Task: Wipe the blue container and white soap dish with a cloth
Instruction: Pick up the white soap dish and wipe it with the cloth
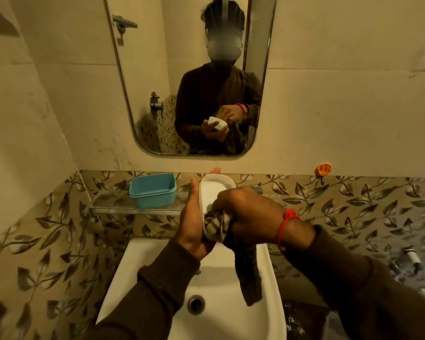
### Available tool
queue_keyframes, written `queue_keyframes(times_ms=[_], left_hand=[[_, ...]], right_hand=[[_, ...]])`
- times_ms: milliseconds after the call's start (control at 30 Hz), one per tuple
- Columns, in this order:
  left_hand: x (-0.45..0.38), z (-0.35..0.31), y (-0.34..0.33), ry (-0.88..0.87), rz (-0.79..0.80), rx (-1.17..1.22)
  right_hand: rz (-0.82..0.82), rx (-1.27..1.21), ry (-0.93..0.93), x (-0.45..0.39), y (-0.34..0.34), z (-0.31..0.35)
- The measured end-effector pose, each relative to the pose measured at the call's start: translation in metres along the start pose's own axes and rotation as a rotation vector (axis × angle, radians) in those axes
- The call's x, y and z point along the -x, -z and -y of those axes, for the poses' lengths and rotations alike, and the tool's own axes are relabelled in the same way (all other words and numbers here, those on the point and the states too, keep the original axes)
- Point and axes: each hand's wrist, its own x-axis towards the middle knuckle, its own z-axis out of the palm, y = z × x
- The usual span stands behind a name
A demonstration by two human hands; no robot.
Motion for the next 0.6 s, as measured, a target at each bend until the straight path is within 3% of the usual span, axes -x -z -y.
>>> queue_keyframes(times_ms=[67,133,200,300,433,600], left_hand=[[0.000,0.006,-0.005,0.035,0.036,0.087],[0.000,0.012,-0.010,0.053,0.043,0.106],[0.000,0.016,-0.015,0.102,0.033,0.109],[0.000,0.018,-0.016,0.114,0.018,0.128],[-0.001,0.023,-0.012,0.059,0.004,0.167],[0.000,0.001,-0.012,0.040,0.036,0.096]], right_hand=[[-0.140,-0.176,-0.093,-0.007,0.010,-0.009],[-0.382,-0.214,-0.129,-0.013,0.016,-0.016],[-0.516,-0.120,-0.130,-0.016,0.014,-0.017],[-0.568,0.126,-0.076,-0.016,-0.001,-0.008],[-0.479,0.035,-0.041,-0.017,0.000,-0.003],[-0.168,-0.082,0.086,-0.004,0.006,-0.004]])
